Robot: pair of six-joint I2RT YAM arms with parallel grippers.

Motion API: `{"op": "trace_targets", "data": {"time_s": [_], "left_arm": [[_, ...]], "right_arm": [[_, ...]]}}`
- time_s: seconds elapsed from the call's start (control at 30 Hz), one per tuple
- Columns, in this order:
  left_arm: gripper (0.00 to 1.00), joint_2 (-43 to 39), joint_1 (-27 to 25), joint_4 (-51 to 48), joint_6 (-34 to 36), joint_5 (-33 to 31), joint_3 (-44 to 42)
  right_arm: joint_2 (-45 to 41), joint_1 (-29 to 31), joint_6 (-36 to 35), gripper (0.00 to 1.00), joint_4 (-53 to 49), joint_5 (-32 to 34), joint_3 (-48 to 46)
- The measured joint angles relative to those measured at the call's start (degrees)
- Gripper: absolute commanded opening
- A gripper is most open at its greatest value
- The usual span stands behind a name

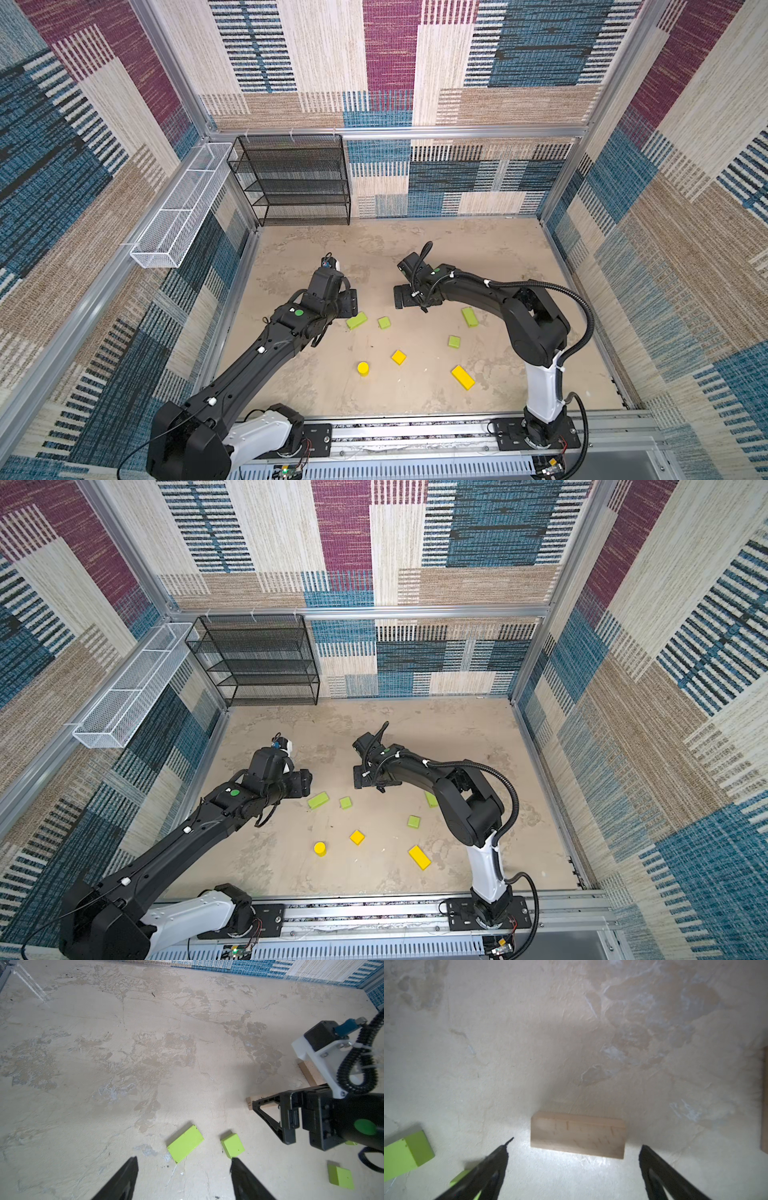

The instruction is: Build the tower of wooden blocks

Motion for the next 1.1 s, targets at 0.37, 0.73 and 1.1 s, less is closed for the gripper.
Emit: {"op": "trace_targets", "data": {"time_s": [0.37, 0.73, 1.1], "left_arm": [[0.75, -0.79, 0.0, -0.52, 0.0, -0.17, -0.44], [0.75, -0.66, -0.02, -1.22, 0.02, -0.17, -0.46], [0.75, -0.2, 0.02, -1.33, 0.13, -0.2, -0.46]], "right_arm": [[2.23, 0.13, 1.92, 0.98, -0.81, 2.23, 1.07], [3.41, 0.44, 2.38, 0.7, -0.83, 2.25, 1.6], [3.74, 0.2, 2.8, 0.62, -0.85, 2.6, 2.6]]}}
